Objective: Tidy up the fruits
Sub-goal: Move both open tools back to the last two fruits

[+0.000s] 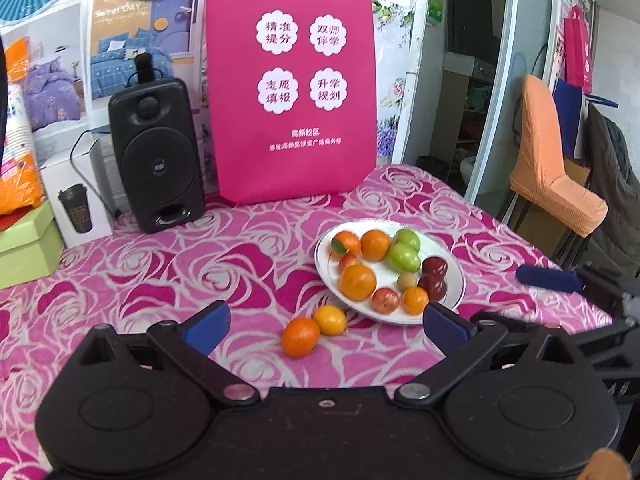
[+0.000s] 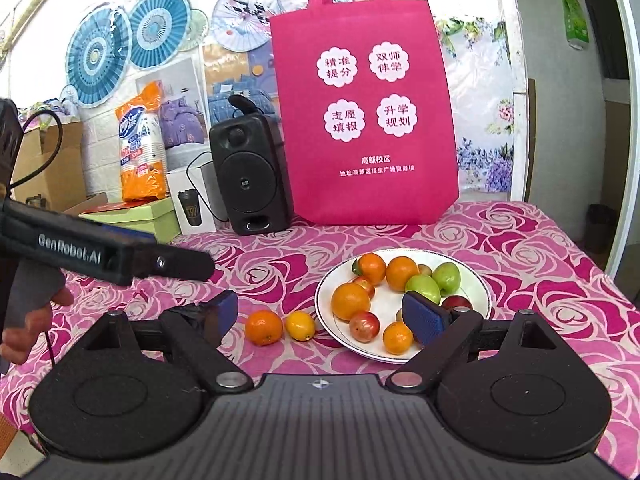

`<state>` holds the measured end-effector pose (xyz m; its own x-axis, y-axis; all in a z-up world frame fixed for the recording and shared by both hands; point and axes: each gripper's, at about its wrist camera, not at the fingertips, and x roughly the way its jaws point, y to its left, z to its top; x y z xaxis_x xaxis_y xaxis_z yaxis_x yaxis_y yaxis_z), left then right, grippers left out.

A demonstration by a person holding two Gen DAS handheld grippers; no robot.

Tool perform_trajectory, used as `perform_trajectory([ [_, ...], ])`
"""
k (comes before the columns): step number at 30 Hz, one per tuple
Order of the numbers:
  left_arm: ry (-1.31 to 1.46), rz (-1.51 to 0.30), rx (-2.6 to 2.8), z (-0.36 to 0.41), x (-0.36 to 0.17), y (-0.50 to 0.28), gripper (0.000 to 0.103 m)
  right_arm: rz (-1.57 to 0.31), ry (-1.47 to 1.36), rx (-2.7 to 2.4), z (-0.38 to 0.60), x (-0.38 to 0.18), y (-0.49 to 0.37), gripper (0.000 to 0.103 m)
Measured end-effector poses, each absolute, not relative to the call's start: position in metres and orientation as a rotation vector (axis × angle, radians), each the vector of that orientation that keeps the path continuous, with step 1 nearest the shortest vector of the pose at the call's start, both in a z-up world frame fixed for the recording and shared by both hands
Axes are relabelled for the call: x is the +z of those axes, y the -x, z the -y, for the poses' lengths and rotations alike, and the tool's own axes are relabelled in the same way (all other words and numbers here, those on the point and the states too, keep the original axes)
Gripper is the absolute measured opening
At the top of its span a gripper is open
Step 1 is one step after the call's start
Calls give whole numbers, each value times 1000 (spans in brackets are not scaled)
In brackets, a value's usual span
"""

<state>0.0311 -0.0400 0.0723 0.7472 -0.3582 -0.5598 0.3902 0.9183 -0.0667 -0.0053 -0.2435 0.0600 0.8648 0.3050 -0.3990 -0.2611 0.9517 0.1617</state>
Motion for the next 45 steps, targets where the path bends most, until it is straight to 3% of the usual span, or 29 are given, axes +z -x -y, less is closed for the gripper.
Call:
perform_trajectory([
  [25,-38,-637,-365,28,62,-11,103,-443,-72,333,234,61,20,103],
  [45,-9,-706,-333,20,42,-39,103,-513,-79,327,231,46,0,103],
])
